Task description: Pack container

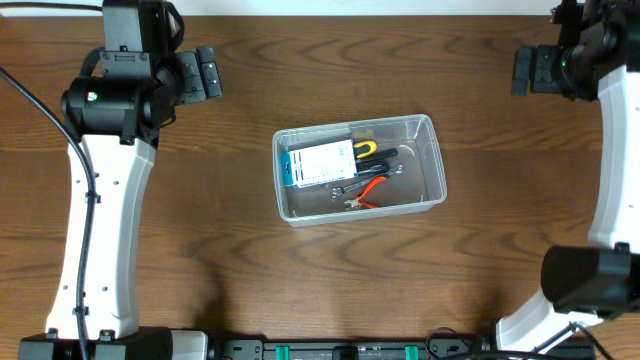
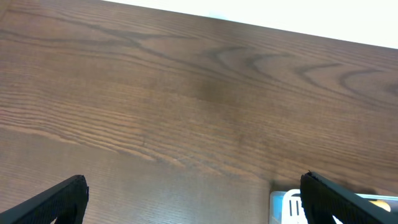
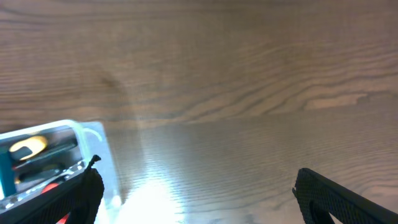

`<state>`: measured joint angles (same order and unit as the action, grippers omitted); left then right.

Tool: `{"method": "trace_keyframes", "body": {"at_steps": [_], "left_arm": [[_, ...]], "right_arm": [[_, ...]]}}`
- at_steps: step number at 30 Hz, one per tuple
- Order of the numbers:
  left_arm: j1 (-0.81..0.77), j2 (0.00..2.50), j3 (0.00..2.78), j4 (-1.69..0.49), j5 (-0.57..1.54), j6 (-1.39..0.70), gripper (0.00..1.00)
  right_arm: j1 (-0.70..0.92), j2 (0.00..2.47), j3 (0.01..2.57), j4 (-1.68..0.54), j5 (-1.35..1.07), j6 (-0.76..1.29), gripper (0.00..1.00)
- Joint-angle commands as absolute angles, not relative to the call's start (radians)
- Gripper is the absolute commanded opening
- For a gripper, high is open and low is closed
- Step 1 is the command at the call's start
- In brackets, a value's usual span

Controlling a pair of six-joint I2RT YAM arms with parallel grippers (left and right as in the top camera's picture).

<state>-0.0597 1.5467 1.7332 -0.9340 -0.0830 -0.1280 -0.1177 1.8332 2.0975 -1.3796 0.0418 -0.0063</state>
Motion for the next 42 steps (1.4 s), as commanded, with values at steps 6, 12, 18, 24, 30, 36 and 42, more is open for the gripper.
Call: {"method": "trace_keyframes", "body": {"at_steps": [6,12,18,24,30,36,42], "left_arm": [[-0.056,1.549,1.732,-0.933,-0.095,-0.133,0.98],[-0.056,1.549,1.732,-0.933,-0.095,-0.133,0.98],[-0.056,1.549,1.732,-0.933,-0.095,-0.133,0.98],[-0.056,1.549,1.732,-0.933,-0.095,-0.133,0.98],[-0.056,1.549,1.732,-0.933,-0.095,-0.133,0.98],[-0.056,1.549,1.732,-0.933,-0.095,-0.133,0.98],[-0.056,1.549,1.732,-0.933,-0.095,-0.133,0.98]], "right_arm": [[0.007,1.431,2.106,-1.380,0.041,0.010,0.99],[0.059,1.168,2.056,-1.373,0.051,0.002,0.99],[0.038,0.880,1.785,-1.221,0.056,-0.042,0.99],[-0.006,0.604,1.300,-0.868,-0.032,-0.038,0.99],[-0.006,0.415,0.818,-0.472,-0.168,-0.004,0.99],[-0.006,0.266,0.453,-0.181,-0.177,0.183,0.99],[-0.006,0.122,0.253,-0.101,-0.177,0.239,0.99]]}}
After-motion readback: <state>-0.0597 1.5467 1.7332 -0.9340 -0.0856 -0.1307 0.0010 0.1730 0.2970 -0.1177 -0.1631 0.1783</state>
